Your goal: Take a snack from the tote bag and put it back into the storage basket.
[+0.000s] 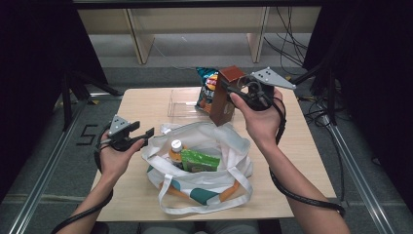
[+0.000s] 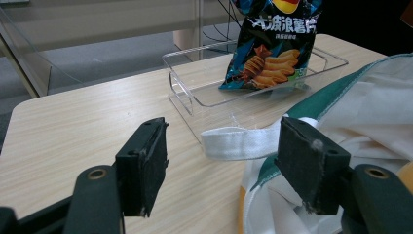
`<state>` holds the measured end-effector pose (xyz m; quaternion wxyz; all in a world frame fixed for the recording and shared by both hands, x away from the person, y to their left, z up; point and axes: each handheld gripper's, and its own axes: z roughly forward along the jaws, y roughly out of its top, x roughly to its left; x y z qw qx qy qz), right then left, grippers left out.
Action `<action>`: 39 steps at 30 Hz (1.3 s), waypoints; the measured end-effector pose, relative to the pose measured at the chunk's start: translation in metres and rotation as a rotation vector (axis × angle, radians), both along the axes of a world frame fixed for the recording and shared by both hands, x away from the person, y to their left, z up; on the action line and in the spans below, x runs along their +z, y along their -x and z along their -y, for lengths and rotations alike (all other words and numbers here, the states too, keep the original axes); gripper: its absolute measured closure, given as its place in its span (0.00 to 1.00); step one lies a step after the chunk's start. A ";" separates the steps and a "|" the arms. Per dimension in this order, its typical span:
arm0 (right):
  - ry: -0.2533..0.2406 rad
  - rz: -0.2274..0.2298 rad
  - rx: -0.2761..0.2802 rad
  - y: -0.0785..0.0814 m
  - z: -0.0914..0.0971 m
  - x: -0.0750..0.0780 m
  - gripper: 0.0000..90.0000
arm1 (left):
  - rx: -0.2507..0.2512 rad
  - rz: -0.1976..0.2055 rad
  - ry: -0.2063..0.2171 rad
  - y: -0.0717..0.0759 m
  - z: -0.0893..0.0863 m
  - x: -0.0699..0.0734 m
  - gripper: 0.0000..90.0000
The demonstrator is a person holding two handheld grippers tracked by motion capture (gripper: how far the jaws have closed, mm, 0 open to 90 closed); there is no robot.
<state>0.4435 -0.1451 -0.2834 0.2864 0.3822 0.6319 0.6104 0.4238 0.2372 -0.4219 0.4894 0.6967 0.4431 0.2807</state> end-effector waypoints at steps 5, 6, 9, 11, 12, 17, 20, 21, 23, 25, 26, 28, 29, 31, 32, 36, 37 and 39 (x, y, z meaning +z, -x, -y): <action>0.002 -0.005 -0.009 -0.006 -0.001 0.001 0.44 | 0.000 0.000 0.001 0.000 0.000 0.000 0.39; 0.004 0.002 -0.011 -0.007 -0.001 0.001 0.44 | 0.000 0.000 0.002 0.000 0.000 0.000 0.39; 0.010 0.001 -0.020 -0.012 -0.002 0.001 0.44 | 0.000 0.000 0.003 0.000 -0.001 0.000 0.39; 0.014 -0.001 -0.022 -0.014 -0.003 0.000 0.44 | 0.000 0.001 0.003 0.000 -0.001 0.000 0.39; 0.018 -0.003 -0.018 -0.015 -0.003 -0.001 0.44 | -0.004 0.003 0.008 -0.001 0.000 -0.001 0.39; 0.018 -0.010 -0.036 -0.021 -0.005 -0.007 0.44 | -0.001 0.002 0.001 0.000 -0.001 0.000 0.39; 0.029 -0.001 -0.043 -0.023 -0.005 -0.010 0.44 | -0.001 0.003 0.004 -0.001 -0.001 0.000 0.39; 0.024 -0.003 -0.041 -0.024 -0.004 -0.011 0.44 | -0.003 0.004 0.007 -0.001 -0.001 -0.001 0.39; 0.021 -0.009 -0.046 -0.026 -0.005 -0.012 0.44 | -0.001 0.001 0.002 0.000 0.000 0.000 0.39; 0.021 -0.010 -0.052 -0.028 -0.005 -0.013 0.44 | -0.002 0.002 0.003 -0.001 0.001 0.000 0.39; 0.035 -0.004 -0.047 -0.029 -0.005 -0.013 0.44 | -0.003 0.003 0.004 -0.001 0.001 0.000 0.39; 0.024 -0.010 -0.049 -0.030 -0.007 -0.014 0.44 | -0.004 0.003 0.003 -0.001 0.002 -0.001 0.39; 0.036 -0.006 -0.049 -0.030 -0.007 -0.014 0.44 | -0.005 0.003 0.001 -0.001 0.002 -0.001 0.39; 0.026 -0.001 -0.049 -0.031 -0.007 -0.016 0.44 | -0.007 0.004 0.002 -0.001 0.001 -0.001 0.39; 0.028 -0.004 -0.055 -0.031 -0.008 -0.017 0.44 | -0.005 0.003 0.000 0.000 0.001 0.000 0.39; 0.032 -0.012 -0.064 -0.032 -0.010 -0.023 0.44 | -0.005 0.005 0.003 -0.001 0.002 0.000 0.39; 0.033 -0.009 -0.063 -0.034 -0.009 -0.024 0.44 | -0.004 0.004 0.004 -0.001 0.001 0.000 0.39; 0.040 -0.005 -0.068 -0.035 -0.009 -0.026 0.44 | -0.004 0.003 0.006 -0.001 0.001 -0.001 0.39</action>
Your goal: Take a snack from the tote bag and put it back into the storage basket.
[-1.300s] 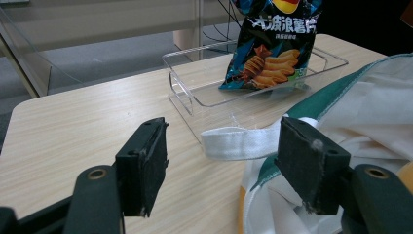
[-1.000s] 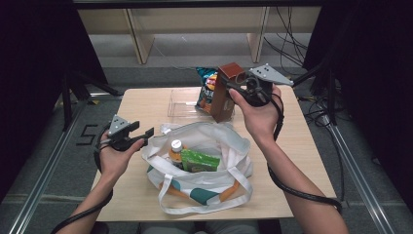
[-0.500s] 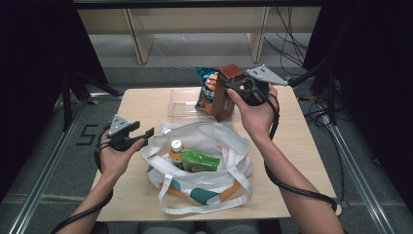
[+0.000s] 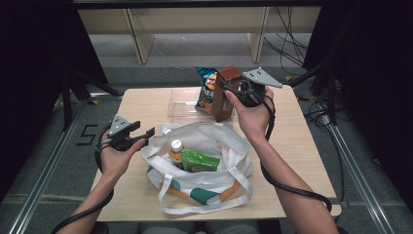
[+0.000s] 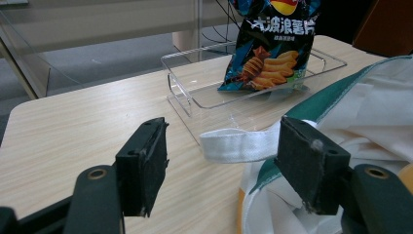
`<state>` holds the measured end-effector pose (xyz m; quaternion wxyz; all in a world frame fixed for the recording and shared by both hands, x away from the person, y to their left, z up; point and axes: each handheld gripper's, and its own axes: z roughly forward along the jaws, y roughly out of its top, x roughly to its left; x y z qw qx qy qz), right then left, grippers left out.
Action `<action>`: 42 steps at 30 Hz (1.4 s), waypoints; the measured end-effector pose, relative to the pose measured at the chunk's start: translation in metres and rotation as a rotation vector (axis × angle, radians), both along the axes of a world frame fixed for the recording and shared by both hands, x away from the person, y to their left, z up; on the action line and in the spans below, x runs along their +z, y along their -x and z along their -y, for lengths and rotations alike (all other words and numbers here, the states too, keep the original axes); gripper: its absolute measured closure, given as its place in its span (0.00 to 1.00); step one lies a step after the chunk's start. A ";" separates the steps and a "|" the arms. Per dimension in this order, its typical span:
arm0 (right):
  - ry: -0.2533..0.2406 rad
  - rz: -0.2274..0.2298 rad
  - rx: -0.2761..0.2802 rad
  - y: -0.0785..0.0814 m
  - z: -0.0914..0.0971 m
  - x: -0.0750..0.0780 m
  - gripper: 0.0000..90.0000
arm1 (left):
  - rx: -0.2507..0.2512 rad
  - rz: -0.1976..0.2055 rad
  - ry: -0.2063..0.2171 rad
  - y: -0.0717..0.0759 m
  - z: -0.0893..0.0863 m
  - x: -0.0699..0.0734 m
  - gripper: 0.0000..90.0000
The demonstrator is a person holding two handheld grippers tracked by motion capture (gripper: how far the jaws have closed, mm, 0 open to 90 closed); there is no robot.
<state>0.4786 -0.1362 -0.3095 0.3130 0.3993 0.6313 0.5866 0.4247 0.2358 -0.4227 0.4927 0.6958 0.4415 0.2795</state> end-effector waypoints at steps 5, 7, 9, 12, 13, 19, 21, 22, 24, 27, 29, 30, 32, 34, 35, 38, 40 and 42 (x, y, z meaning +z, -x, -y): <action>0.006 -0.010 -0.012 -0.005 -0.001 -0.004 0.44 | 0.000 0.000 -0.002 0.000 0.001 0.000 0.39; 0.004 -0.011 -0.014 -0.007 -0.001 -0.005 0.44 | 0.001 0.001 -0.002 0.000 0.001 0.001 0.39; 0.013 -0.010 -0.020 -0.009 -0.001 -0.005 0.44 | 0.001 0.001 -0.003 0.000 0.001 0.000 0.39; 0.013 -0.008 -0.043 -0.012 0.000 -0.004 0.44 | -0.001 0.001 -0.002 0.000 0.000 0.000 0.39; 0.001 -0.011 -0.051 -0.013 -0.001 -0.004 0.44 | -0.001 0.000 -0.002 0.000 0.000 0.000 0.39; 0.013 -0.029 -0.086 -0.019 -0.001 -0.007 0.44 | 0.000 0.001 0.000 0.000 0.000 0.000 0.39; 0.037 -0.020 -0.086 -0.023 0.000 -0.010 0.44 | 0.000 0.002 -0.002 0.000 0.001 0.000 0.39; 0.021 -0.032 -0.095 -0.024 0.000 -0.011 0.44 | -0.001 0.001 0.000 0.000 0.001 0.000 0.39; 0.027 -0.027 -0.099 -0.027 0.001 -0.012 0.44 | 0.000 0.002 0.001 0.000 0.000 0.000 0.39; 0.011 -0.045 -0.115 -0.028 0.003 -0.014 0.44 | -0.001 0.005 0.000 0.000 0.000 0.001 0.39; 0.029 -0.032 -0.116 -0.031 0.003 -0.015 0.44 | -0.002 0.004 0.003 0.000 0.000 0.000 0.38; 0.019 -0.045 -0.120 -0.032 0.003 -0.016 0.44 | -0.002 0.002 0.001 0.000 0.000 0.000 0.39; 0.023 -0.047 -0.125 -0.034 0.002 -0.018 0.44 | -0.004 0.003 -0.002 0.000 0.001 0.000 0.38; 0.028 -0.050 -0.128 -0.035 0.000 -0.018 0.44 | -0.003 0.003 -0.002 0.000 0.001 0.000 0.38; 0.038 -0.043 -0.127 -0.037 0.001 -0.018 0.44 | -0.003 0.002 -0.001 0.000 0.001 0.000 0.39; 0.031 -0.041 -0.135 -0.041 -0.002 -0.015 0.44 | -0.005 0.002 0.000 0.000 0.001 0.000 0.38; 0.029 -0.038 -0.144 -0.044 -0.004 -0.015 0.44 | -0.005 0.002 0.001 0.000 0.001 0.000 0.38; 0.024 -0.047 -0.149 -0.046 -0.005 -0.015 0.44 | -0.006 0.003 0.002 0.000 0.001 0.000 0.39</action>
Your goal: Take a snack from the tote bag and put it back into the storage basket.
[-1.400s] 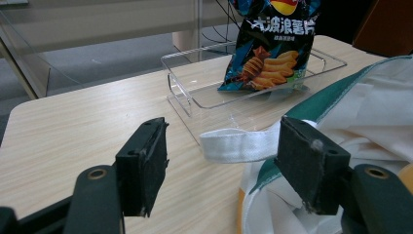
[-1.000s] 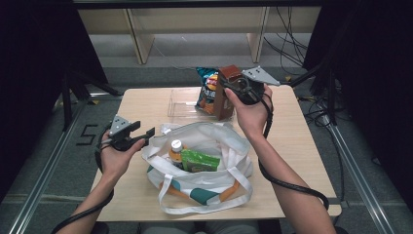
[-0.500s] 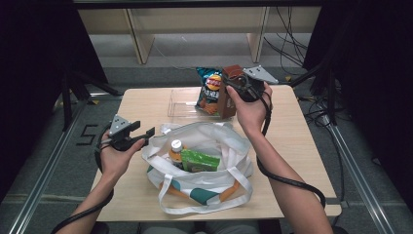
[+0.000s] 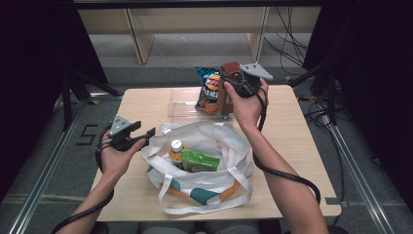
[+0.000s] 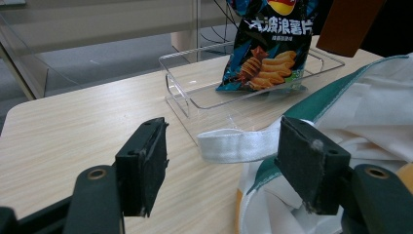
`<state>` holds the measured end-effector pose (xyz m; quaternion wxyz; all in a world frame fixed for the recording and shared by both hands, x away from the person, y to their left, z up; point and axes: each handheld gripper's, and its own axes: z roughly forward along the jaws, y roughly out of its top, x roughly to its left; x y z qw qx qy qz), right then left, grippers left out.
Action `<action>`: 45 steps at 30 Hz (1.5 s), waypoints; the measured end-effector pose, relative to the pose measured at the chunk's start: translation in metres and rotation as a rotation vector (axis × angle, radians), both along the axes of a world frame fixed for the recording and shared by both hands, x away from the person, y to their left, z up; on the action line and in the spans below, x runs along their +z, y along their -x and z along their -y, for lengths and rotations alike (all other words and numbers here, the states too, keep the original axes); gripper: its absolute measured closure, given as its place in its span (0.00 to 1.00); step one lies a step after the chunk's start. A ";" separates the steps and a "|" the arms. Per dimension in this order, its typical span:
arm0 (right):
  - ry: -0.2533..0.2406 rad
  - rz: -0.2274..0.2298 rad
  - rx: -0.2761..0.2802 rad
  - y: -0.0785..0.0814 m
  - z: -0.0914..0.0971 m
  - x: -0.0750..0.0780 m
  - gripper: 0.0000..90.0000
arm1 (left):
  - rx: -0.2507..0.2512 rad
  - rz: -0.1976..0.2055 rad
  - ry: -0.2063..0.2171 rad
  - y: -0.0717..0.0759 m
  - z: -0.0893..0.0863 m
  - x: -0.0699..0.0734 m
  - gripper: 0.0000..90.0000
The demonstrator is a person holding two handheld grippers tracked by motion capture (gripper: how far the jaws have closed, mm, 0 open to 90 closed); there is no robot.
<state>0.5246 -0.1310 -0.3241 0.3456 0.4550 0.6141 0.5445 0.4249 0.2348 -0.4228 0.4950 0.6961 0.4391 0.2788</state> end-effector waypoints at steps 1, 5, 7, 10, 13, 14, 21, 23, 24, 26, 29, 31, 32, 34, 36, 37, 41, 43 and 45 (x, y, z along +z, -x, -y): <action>0.003 0.005 -0.003 -0.001 -0.001 -0.001 0.44 | 0.001 0.000 0.000 0.000 0.000 0.000 0.39; 0.009 0.000 -0.011 -0.004 -0.005 -0.002 0.44 | 0.001 0.000 0.000 0.000 -0.001 0.000 0.38; 0.016 -0.001 -0.017 -0.006 -0.008 -0.004 0.44 | 0.002 0.001 0.001 0.000 -0.001 0.000 0.38; 0.043 0.016 -0.014 -0.010 -0.008 -0.006 0.44 | 0.002 0.003 -0.001 0.001 -0.001 0.001 0.38; 0.028 -0.002 -0.040 -0.009 -0.013 -0.008 0.44 | 0.000 0.001 -0.002 0.001 -0.001 0.001 0.39; 0.018 0.002 -0.038 -0.011 -0.013 -0.009 0.44 | 0.000 0.001 -0.001 0.001 -0.001 0.000 0.39; 0.033 0.001 -0.051 -0.014 -0.016 -0.013 0.44 | 0.001 0.002 -0.001 0.001 -0.002 0.001 0.39; 0.032 0.002 -0.052 -0.015 -0.017 -0.015 0.44 | 0.001 0.001 0.000 0.001 -0.002 0.001 0.38; 0.038 0.001 -0.047 -0.016 -0.017 -0.016 0.44 | 0.000 0.000 0.000 0.001 -0.002 0.000 0.38; 0.037 -0.002 -0.047 -0.017 -0.017 -0.018 0.44 | 0.000 0.000 -0.001 0.001 -0.001 0.000 0.38; 0.034 -0.010 -0.056 -0.017 -0.019 -0.020 0.44 | -0.001 0.000 0.000 0.001 -0.001 0.000 0.38; 0.043 -0.007 -0.053 -0.018 -0.020 -0.021 0.44 | -0.001 0.000 -0.001 0.001 -0.001 0.000 0.39; 0.040 -0.010 -0.058 -0.018 -0.021 -0.022 0.44 | -0.002 -0.001 0.000 0.000 -0.001 0.000 0.39; 0.040 -0.006 -0.061 -0.019 -0.023 -0.023 0.44 | -0.003 -0.001 -0.001 0.001 -0.001 -0.001 0.39; 0.036 -0.013 -0.058 -0.019 -0.023 -0.022 0.44 | -0.004 -0.001 -0.002 0.001 0.000 -0.001 0.39; 0.037 -0.011 -0.060 -0.020 -0.023 -0.022 0.44 | -0.005 -0.001 -0.001 0.001 0.000 0.000 0.39; 0.039 -0.004 -0.059 -0.022 -0.023 -0.023 0.44 | -0.006 -0.001 -0.001 0.000 0.000 -0.001 0.39; 0.035 -0.002 -0.066 -0.023 -0.022 -0.023 0.44 | -0.008 -0.003 -0.002 0.000 0.000 -0.001 0.39; 0.007 -0.015 -0.081 -0.023 -0.023 -0.022 0.44 | -0.008 -0.002 -0.001 0.001 0.000 -0.001 0.39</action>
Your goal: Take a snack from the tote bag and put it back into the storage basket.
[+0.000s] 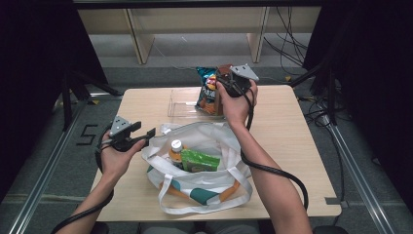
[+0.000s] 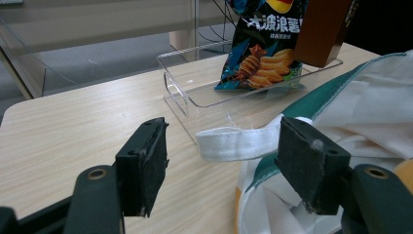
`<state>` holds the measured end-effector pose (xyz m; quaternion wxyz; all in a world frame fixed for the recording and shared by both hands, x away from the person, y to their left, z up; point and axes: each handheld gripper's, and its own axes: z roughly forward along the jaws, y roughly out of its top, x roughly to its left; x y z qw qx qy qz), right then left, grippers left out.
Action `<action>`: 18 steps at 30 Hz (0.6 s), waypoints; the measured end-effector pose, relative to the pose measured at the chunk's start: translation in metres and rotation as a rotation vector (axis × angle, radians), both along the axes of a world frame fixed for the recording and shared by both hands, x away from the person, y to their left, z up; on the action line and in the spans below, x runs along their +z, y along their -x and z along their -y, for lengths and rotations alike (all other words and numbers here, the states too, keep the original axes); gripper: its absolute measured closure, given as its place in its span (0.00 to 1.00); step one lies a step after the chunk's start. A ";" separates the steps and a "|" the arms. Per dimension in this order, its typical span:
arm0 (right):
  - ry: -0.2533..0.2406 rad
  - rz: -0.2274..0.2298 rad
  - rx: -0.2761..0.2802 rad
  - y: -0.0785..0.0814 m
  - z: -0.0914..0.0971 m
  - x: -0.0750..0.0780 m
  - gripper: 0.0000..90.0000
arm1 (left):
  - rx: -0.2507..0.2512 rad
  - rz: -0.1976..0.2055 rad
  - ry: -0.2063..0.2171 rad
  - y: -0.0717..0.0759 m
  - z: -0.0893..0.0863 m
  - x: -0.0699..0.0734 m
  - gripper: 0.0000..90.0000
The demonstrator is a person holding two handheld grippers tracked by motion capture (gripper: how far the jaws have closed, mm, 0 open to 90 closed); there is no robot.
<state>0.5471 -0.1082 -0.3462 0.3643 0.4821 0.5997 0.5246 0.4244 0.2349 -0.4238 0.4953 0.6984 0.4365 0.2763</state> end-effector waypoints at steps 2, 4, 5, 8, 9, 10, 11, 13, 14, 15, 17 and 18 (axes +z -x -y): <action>0.010 0.014 0.000 -0.002 0.001 -0.001 0.44 | 0.000 0.001 -0.001 0.000 0.000 0.000 0.39; 0.034 0.021 0.002 -0.003 0.001 -0.002 0.44 | 0.000 0.001 0.000 0.000 0.000 0.000 0.39; 0.018 0.004 0.003 -0.002 -0.001 -0.003 0.44 | -0.001 0.002 0.000 0.000 0.000 0.000 0.39; 0.022 0.009 -0.002 -0.003 0.000 -0.003 0.44 | -0.001 0.002 0.000 0.000 0.000 0.000 0.39; 0.025 0.026 -0.004 -0.005 0.001 -0.004 0.44 | -0.001 0.002 0.001 0.000 0.000 0.000 0.39; 0.007 0.011 -0.008 -0.005 0.001 -0.004 0.44 | 0.000 0.001 0.000 0.000 0.000 0.000 0.39; 0.005 0.006 -0.011 -0.005 0.001 -0.004 0.44 | -0.001 0.001 -0.001 0.000 0.001 0.000 0.39; -0.016 0.005 -0.016 -0.007 0.003 -0.004 0.44 | -0.004 0.000 0.000 0.000 0.001 0.000 0.39; -0.022 0.003 -0.021 -0.007 0.003 -0.004 0.44 | -0.007 0.000 -0.003 0.000 0.001 0.000 0.39; -0.012 -0.003 -0.017 -0.008 0.003 -0.005 0.44 | -0.006 0.000 0.000 0.000 0.001 0.000 0.39; 0.004 0.005 -0.016 -0.009 0.004 -0.006 0.44 | -0.006 0.000 0.000 0.000 0.001 0.000 0.39; 0.009 0.008 -0.016 -0.009 0.004 -0.006 0.44 | -0.006 0.000 0.000 0.000 0.002 0.000 0.39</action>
